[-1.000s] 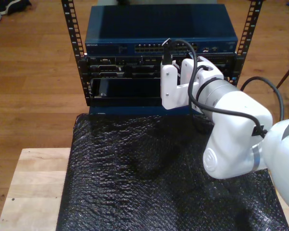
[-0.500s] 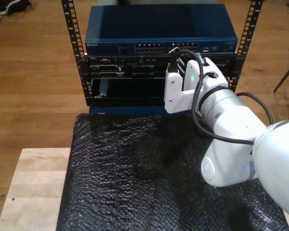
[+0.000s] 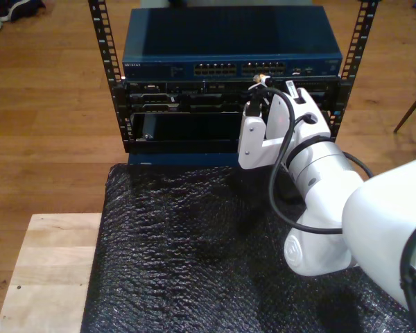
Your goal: Grab the cable and plug it in
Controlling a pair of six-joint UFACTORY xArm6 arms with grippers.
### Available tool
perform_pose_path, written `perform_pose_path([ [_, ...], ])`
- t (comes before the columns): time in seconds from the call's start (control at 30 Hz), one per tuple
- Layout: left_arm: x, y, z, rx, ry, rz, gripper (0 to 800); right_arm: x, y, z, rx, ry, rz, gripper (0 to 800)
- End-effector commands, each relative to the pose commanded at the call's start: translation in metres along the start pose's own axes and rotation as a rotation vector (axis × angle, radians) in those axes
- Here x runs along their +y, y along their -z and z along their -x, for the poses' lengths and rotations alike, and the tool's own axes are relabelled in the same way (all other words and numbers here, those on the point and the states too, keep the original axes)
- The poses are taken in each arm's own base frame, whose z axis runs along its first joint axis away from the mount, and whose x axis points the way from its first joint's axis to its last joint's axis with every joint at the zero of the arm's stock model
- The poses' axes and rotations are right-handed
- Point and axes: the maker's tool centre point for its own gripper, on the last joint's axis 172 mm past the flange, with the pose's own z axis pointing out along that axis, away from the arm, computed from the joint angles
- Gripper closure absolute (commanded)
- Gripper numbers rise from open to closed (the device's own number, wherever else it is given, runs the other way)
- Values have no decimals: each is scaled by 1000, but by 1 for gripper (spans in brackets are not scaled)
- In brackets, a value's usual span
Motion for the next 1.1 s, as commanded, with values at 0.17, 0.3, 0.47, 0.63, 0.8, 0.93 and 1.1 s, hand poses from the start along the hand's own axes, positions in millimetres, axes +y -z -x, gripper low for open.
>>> perform_pose_path([
  [0.17,0,0,0,-2,0,0,0,-9,-1,11,-41,-6,17,800],
  [0.3,0,0,0,0,0,0,0,-12,-6,21,-80,-6,32,800],
  [0.47,0,0,0,0,0,0,0,-18,-15,39,-171,35,43,800],
  [0.63,0,0,0,0,0,0,0,-18,-24,39,-215,39,70,800],
  [0.8,0,0,0,0,0,0,0,-18,-29,47,-272,38,105,800],
  [0.93,0,0,0,-2,0,0,0,-31,-31,50,-292,40,92,800],
  [1.1,0,0,0,0,0,0,0,-40,-34,57,-328,48,98,800],
])
